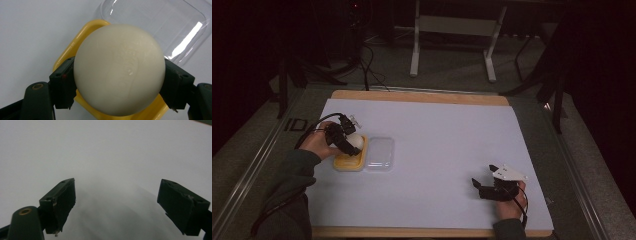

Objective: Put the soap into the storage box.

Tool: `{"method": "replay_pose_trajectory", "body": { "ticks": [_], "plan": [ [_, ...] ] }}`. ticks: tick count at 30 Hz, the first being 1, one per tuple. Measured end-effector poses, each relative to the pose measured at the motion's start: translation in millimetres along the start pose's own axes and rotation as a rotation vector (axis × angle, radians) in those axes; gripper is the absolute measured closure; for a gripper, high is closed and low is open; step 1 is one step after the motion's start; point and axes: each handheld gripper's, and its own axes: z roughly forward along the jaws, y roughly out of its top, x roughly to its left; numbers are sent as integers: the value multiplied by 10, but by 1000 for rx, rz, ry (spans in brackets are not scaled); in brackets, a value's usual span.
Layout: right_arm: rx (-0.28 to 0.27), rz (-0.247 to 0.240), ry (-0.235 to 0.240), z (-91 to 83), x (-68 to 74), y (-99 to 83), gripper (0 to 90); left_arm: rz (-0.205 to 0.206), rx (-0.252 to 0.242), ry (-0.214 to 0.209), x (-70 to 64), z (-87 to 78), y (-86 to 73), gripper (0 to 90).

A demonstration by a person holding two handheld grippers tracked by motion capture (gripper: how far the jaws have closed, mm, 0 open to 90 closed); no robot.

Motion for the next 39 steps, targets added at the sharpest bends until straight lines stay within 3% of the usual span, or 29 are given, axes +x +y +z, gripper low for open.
{"method": "replay_pose_trajectory", "body": {
  "ticks": [39],
  "plan": [
    [3, 1, 0, 1, 1, 1, 149, -12, 47, -8, 2, 239, -131, 255]
  ]
}}
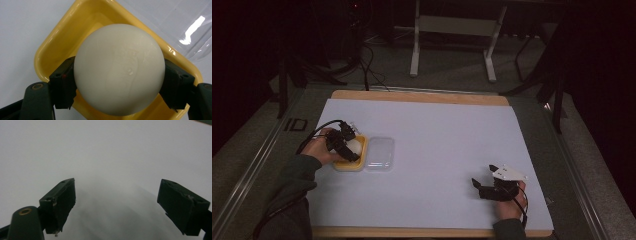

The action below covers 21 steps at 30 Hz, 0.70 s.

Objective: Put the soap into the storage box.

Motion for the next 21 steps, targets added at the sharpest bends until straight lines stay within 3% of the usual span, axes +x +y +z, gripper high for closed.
{"method": "replay_pose_trajectory", "body": {
  "ticks": [8, 21],
  "plan": [
    [0, 0, 0, 0, 0, 0, 149, 7, 20, 10, 2, 57, -15, 255],
    [2, -2, 1, 1, 2, 0, 149, 4, 12, -32, 32, 110, -54, 238]
  ]
}}
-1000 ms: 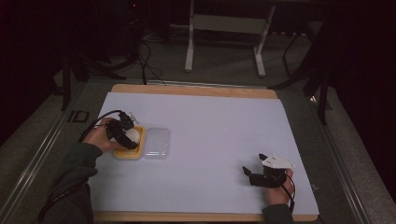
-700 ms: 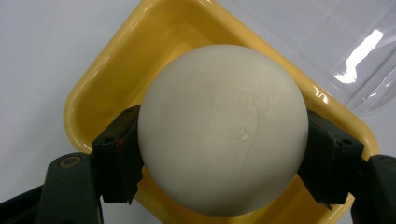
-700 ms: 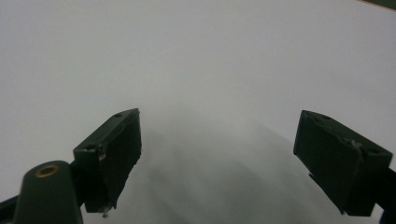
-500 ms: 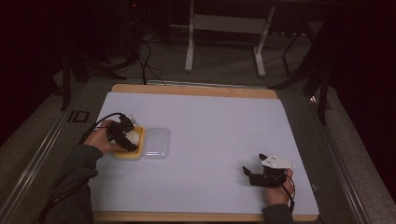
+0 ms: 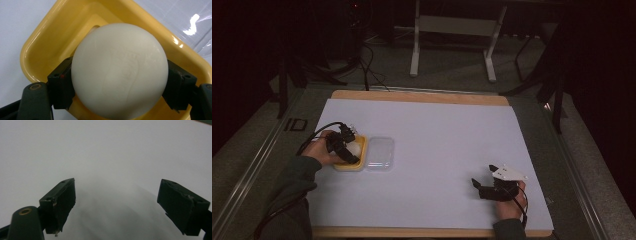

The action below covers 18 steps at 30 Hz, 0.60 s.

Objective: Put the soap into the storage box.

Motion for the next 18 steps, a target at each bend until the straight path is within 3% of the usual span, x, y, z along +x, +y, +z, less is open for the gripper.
{"method": "replay_pose_trajectory", "body": {
  "ticks": [6, 12, 18],
  "plan": [
    [1, 0, 0, 0, 0, 0, 149, 5, -8, 2, -20, 8, 0, 174],
    [1, -1, 0, 0, 1, 0, 149, 29, -9, 55, -62, -21, 17, 123],
    [0, -1, 0, 0, 0, 0, 149, 18, -43, 44, -29, -105, -7, 118]
  ]
}}
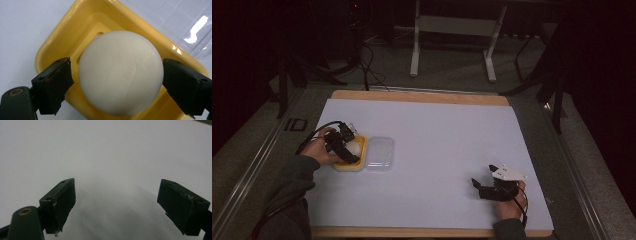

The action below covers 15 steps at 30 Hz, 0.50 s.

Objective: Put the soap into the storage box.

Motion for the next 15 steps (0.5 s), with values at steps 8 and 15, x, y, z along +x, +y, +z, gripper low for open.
{"method": "replay_pose_trajectory", "body": {
  "ticks": [8, 15],
  "plan": [
    [2, 0, -1, 1, 1, 1, 149, -4, -83, 7, 9, -204, -40, 147],
    [2, 0, -1, 2, 0, 1, 149, 10, -139, -1, -12, -352, -12, 153]
  ]
}}
